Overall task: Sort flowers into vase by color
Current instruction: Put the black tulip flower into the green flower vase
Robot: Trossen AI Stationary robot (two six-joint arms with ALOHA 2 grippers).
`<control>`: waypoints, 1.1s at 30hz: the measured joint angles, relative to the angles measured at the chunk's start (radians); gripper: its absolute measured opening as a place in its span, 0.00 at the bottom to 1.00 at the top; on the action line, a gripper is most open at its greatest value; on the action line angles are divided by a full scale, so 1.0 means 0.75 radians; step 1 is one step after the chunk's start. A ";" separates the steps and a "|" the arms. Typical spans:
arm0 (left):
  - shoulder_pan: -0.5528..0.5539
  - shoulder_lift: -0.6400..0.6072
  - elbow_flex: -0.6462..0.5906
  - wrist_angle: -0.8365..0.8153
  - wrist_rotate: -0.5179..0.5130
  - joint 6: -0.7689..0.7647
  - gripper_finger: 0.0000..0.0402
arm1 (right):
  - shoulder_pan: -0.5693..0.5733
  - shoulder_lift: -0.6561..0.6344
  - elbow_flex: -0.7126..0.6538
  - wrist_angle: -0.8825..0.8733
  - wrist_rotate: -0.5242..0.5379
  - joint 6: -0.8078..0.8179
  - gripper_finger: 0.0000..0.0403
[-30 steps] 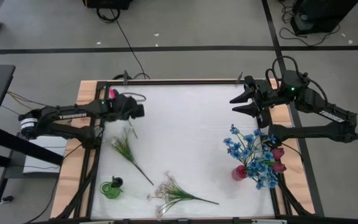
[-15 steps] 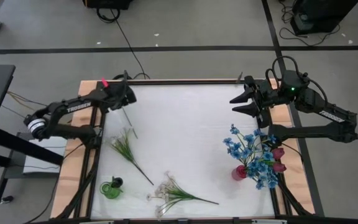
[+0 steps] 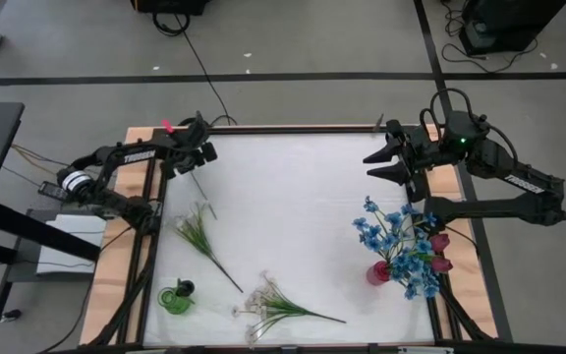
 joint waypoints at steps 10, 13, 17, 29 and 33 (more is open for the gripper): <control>-0.003 -0.077 -0.001 -0.161 -0.027 0.065 0.29 | 0.000 0.000 0.000 -0.001 0.000 0.000 0.37; 0.013 -0.075 -0.001 -0.159 -0.054 0.026 0.30 | 0.000 0.000 0.000 -0.001 0.000 0.000 0.37; 0.044 -0.072 -0.001 -0.075 -0.057 0.025 0.36 | 0.000 0.000 0.000 0.000 0.000 0.000 0.37; 0.078 -0.039 -0.001 -0.079 -0.056 0.013 0.42 | 0.000 0.000 0.000 -0.001 0.000 0.000 0.37; 0.077 0.075 -0.001 -0.018 -0.031 0.036 0.42 | 0.000 0.000 0.000 0.000 0.000 0.000 0.37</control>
